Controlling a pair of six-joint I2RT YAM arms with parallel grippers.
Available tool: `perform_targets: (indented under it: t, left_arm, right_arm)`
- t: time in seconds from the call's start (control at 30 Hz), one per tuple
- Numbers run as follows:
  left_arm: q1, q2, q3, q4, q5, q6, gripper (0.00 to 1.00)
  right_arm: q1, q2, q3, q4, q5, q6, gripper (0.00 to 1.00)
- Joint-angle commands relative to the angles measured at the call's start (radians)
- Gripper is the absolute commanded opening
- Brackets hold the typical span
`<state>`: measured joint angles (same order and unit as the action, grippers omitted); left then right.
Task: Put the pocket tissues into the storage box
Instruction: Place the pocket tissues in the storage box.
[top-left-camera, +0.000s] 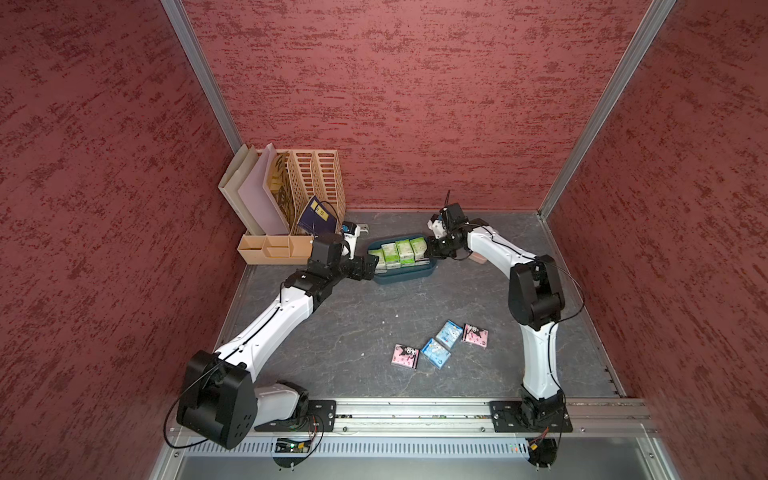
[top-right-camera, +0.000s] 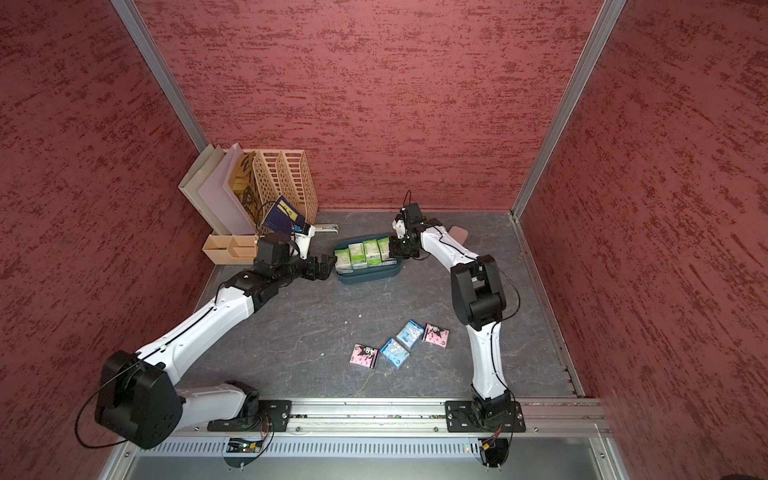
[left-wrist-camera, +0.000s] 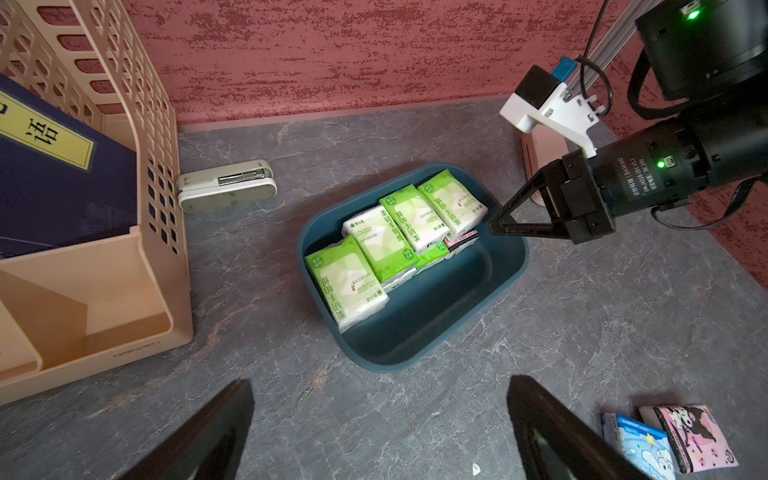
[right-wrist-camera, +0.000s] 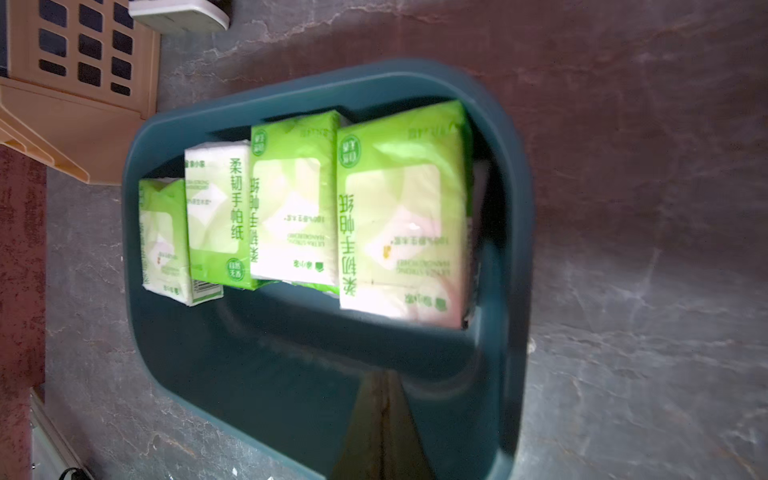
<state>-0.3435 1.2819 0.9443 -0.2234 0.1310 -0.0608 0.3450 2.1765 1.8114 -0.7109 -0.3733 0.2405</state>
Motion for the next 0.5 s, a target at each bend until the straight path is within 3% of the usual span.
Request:
perform_targets:
  t: [0.0, 0.47]
  left_arm:
    - [0.01, 0.003, 0.013, 0.014, 0.007, -0.011, 1.0]
    - [0.027, 0.016, 0.016, 0.0, 0.01, -0.016, 1.0]
  right_arm:
    - [-0.002, 0.033, 0.06, -0.033, 0.009, -0.023, 0.0]
    - [-0.004, 0.101, 0.169, -0.046, 0.028, -0.027, 0.0]
